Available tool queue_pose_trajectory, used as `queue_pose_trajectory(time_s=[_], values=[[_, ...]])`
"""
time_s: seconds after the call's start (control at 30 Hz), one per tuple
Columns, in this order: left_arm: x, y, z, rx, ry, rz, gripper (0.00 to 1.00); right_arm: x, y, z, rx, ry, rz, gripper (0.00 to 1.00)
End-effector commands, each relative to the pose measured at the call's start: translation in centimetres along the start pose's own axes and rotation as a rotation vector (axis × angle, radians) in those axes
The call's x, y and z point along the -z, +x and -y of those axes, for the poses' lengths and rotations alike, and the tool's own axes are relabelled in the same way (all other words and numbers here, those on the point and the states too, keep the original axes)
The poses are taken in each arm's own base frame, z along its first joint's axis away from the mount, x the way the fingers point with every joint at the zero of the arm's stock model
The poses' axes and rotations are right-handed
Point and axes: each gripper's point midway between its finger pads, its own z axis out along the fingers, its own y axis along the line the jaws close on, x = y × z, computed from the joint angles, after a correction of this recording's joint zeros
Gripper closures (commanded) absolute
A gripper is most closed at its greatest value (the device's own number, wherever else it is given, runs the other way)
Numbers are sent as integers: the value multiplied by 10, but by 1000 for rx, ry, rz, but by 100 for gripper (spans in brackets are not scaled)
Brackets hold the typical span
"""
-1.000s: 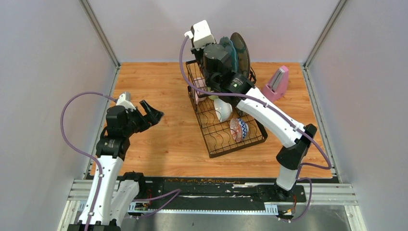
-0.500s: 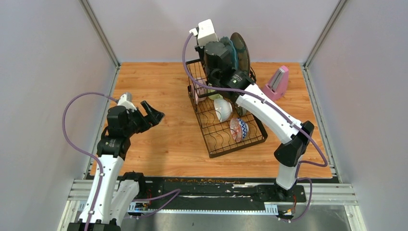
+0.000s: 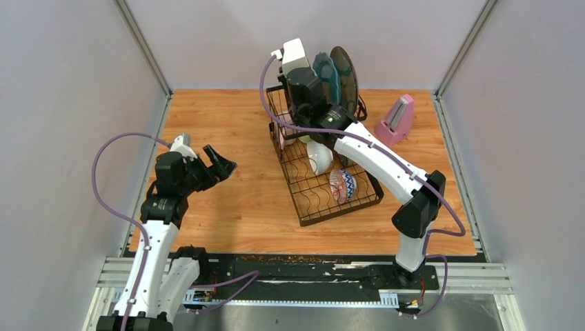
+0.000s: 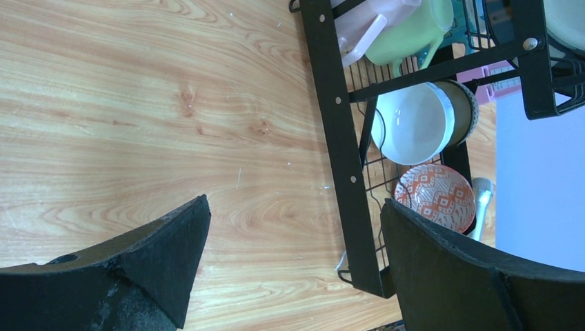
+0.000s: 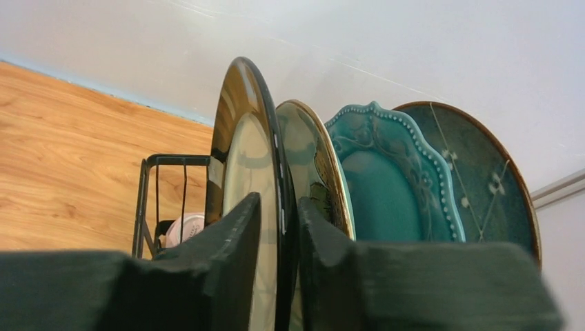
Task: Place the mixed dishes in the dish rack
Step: Insert the plate into the dish rack, then reset both arms
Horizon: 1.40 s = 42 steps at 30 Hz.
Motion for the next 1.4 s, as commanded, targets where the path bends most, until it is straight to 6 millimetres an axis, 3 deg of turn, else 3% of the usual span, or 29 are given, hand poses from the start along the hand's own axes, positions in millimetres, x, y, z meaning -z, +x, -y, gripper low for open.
queue_pose_trajectory(time_s=[0.0,0.17,0.3,0.43,0.6,0.83,1.07,1.23,1.37], values=[[-4,-3,5,-3,30,15,0,15,-37,15,-133,-14,92,69],[-7,0,5,10,39,1,0,22,-44,17,-152,-46,103,55],[-8,1,4,10,39,-1,0,28,-51,18,-167,-73,113,53],[-8,2,3,10,35,-4,0,38,-58,22,-190,-101,119,43],[-9,1,2,10,29,-2,0,62,-69,35,-244,-147,147,27],[-10,-2,2,4,22,-4,0,107,-71,72,-310,-182,186,19],[-12,-1,3,5,24,-18,0,129,-27,133,-323,-89,157,13],[-7,-10,-2,-19,-27,11,0,127,36,195,-397,34,29,11],[-3,-19,-1,-58,-46,38,0,127,99,237,-517,107,-110,11]])
